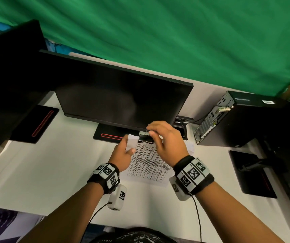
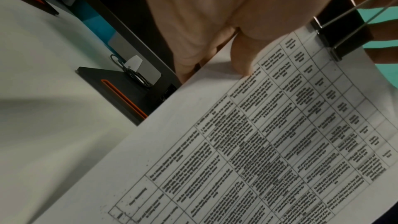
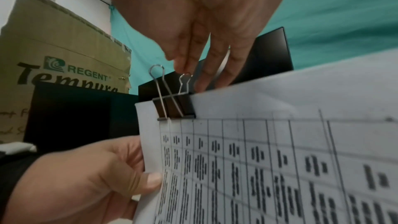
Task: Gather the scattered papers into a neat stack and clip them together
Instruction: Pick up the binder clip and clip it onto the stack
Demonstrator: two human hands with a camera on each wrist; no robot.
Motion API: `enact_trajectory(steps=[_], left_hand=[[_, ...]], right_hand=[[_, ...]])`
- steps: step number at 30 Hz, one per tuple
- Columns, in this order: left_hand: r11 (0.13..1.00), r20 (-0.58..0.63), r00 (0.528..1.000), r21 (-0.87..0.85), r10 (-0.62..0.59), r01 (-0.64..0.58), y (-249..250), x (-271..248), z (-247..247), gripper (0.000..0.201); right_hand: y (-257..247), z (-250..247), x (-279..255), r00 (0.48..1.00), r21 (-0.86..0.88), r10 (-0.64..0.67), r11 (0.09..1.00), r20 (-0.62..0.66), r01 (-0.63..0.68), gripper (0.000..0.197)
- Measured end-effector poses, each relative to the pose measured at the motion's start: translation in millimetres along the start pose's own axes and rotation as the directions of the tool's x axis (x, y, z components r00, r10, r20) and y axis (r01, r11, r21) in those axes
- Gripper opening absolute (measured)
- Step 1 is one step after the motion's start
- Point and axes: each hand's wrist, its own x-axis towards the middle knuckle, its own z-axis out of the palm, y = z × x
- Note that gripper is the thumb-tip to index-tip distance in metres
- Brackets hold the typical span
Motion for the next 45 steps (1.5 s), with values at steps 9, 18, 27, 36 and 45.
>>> enact_trajectory(steps=[9, 18, 27, 36, 45], left_hand=[[1.0, -0.026, 1.0, 0.02, -0.009, 0.009, -3, -5, 9, 0.051], [0.999, 0.013, 0.999, -0.006, -0.036, 0.036, -1, -20, 18, 0.056], [0.999, 0.032, 0.999, 0.035, -0.003, 0.002, 7, -13, 13, 0.051], [0.994, -0.025, 0.999, -0.108, -0.022, 0.019, 19, -15, -3, 0.055], [0.944, -0.002, 0.991, -0.306, -0.13, 0.123, 43, 5, 12, 0.043]], right_hand=[[10, 1, -7, 0.903, -0.512, 0.175, 0.857, 0.392, 0.056, 0.098], [7, 7, 6, 0.843, -0.552, 0.237, 0.829, 0.483, 0.084, 0.064], [9, 6, 5, 0.866, -0.533, 0.245, 0.846, 0.435, 0.028, 0.045], [67, -56, -62, 0.83, 0.135, 0.552, 0.819, 0.08, -0.558, 0.057], [109, 15, -195, 0.735, 0.492, 0.576, 0.552, 0.359, -0.673, 0.055]])
